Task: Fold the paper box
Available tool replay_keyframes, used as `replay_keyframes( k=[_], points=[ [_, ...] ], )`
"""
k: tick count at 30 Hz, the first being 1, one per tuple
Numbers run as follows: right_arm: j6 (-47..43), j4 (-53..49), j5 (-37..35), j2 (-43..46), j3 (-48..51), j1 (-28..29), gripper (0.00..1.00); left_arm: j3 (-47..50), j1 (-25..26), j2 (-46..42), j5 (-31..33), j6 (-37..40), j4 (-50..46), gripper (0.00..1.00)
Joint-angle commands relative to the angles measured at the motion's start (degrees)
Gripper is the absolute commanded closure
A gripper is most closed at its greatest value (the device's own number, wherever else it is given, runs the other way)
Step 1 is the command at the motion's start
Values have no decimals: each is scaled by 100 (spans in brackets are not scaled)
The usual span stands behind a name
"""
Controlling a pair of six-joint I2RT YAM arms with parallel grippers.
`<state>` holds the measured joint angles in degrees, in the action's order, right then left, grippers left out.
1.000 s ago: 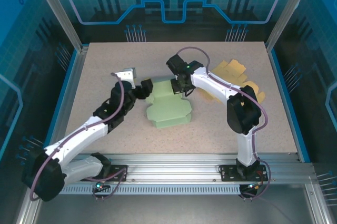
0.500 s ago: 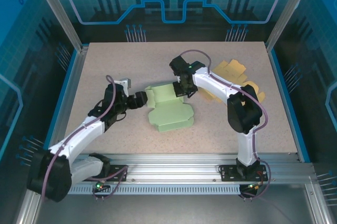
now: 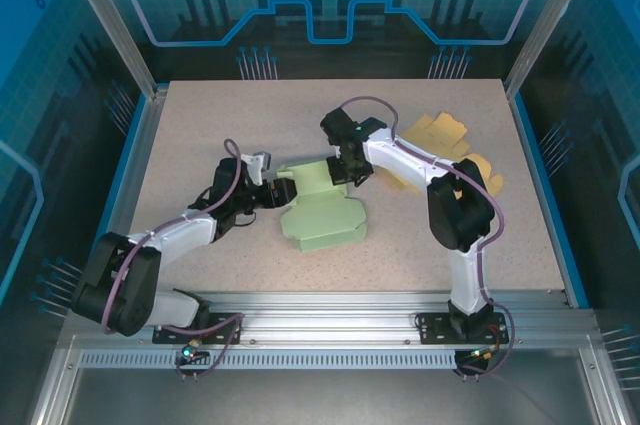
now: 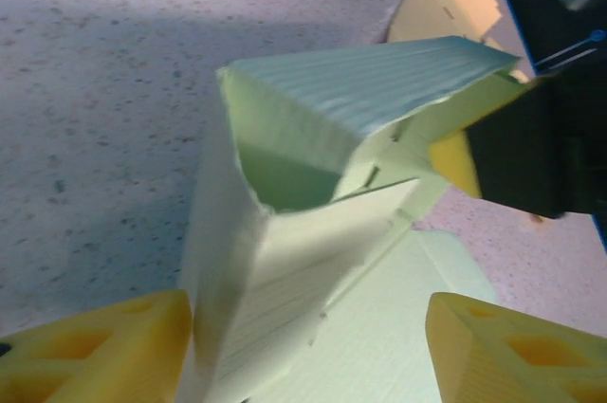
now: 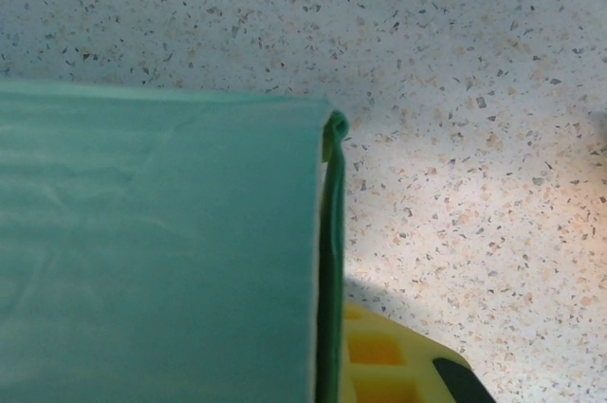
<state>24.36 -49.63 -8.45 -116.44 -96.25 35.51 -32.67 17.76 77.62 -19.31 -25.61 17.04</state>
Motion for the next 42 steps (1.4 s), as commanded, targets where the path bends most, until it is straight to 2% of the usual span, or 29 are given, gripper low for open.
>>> replay_keyframes(
  k=[1, 5, 8, 16, 18, 21, 22, 27, 35, 42],
  points=[
    [39, 40, 133, -123, 0, -2, 100, -246, 170, -20, -191, 32, 209, 37],
    [46, 50, 152, -159, -17, 24, 100, -306, 253, 115, -64, 76, 224, 43],
    [48, 50, 156, -175, -16, 39, 100, -358, 305, 198, 278, 264, 41, 46],
    [64, 111, 216, -186, 14, 97, 100, -752, 690, 573, 2112, 1505, -824, 55],
    [67, 126, 233, -197, 17, 114, 100, -840, 803, 730, 2510, 1742, -819, 62],
    [76, 135, 245, -202, 23, 134, 100, -1003, 951, 988, 3131, 1984, -775, 79],
    [74, 133, 247, -203, 19, 138, 100, -1051, 998, 1079, 3283, 2029, -764, 81],
    [72, 154, 282, -195, 52, 158, 100, -1465, 1239, 1569, 4127, 2265, -791, 81],
    [68, 208, 336, -220, 122, 165, 100, -2106, 1317, 2274, 5179, 2085, -1389, 84],
    [60, 163, 326, -338, 72, 132, 100, -2523, 1335, 2573, 5521, 1629, -2211, 89]
  ],
)
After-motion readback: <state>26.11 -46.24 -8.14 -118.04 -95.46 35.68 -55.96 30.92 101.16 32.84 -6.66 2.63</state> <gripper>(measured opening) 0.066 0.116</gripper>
